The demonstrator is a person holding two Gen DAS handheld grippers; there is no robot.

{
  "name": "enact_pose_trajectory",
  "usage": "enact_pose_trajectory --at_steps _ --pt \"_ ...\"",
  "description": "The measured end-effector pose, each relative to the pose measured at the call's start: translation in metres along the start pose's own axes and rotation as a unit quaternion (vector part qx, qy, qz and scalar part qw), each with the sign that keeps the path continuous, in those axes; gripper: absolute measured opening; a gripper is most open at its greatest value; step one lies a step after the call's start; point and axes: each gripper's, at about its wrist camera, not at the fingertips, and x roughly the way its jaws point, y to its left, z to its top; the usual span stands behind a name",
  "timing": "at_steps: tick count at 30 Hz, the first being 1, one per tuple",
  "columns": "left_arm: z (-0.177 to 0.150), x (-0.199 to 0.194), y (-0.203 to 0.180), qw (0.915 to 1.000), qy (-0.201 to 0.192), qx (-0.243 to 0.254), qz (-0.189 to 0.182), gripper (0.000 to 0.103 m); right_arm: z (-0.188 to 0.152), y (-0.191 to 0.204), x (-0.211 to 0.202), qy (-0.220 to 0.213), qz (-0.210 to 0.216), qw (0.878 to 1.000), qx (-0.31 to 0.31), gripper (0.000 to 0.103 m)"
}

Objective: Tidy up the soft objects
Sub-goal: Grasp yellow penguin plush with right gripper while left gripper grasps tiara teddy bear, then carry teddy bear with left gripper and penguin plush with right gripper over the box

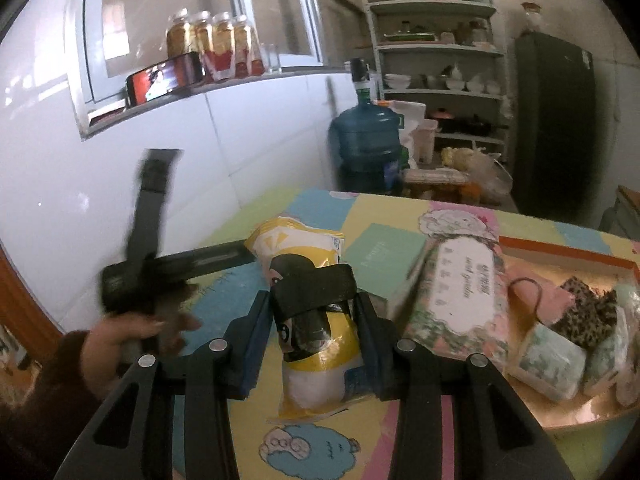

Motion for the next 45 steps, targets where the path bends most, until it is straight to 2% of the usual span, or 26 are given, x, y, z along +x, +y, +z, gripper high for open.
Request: enact_pose_trajectory --at_steps 3,10,12,13,14,18,20,32,45 --pt "0.002 0.013 0.003 0.9998 0.000 -0.010 0.019 0.057 -0.002 -0.012 0.000 0.002 0.003 1.000 0.010 0.043" --pt "-0.001 0.021 0.009 0.9994 0.000 -0.030 0.018 0.056 -0.008 -0.028 0.004 0.005 0.015 0.999 0.028 0.043" --pt "-0.002 0.021 0.010 0.9994 -0.002 -0.024 0.023 0.051 -0.009 -0.031 0.006 0.006 0.019 0.999 0.032 0.043" --pt "-0.003 0.020 0.010 0.9994 -0.005 -0.022 0.026 0.044 -0.010 -0.031 0.007 0.007 0.020 0.999 0.033 0.043" --pt "-0.004 0.019 0.010 0.9993 -0.007 -0.023 0.028 0.033 -0.011 -0.032 0.008 0.008 0.021 0.999 0.035 0.043" --pt "-0.004 0.018 0.013 0.9993 -0.010 -0.027 0.022 0.031 -0.012 -0.034 0.010 0.009 0.024 0.999 0.042 0.043" --pt "-0.005 0.016 0.011 0.9994 -0.016 -0.024 0.022 0.026 -0.013 -0.036 0.010 0.009 0.024 0.999 0.044 0.043" --pt "-0.009 -0.039 -0.012 0.9949 -0.093 0.030 0.028 0.026 -0.012 -0.034 0.006 0.003 0.022 0.999 0.043 0.043" --pt "-0.021 -0.098 -0.052 0.9861 -0.142 0.084 0.020 0.026 -0.009 -0.027 -0.010 -0.014 0.018 0.999 0.037 0.043"
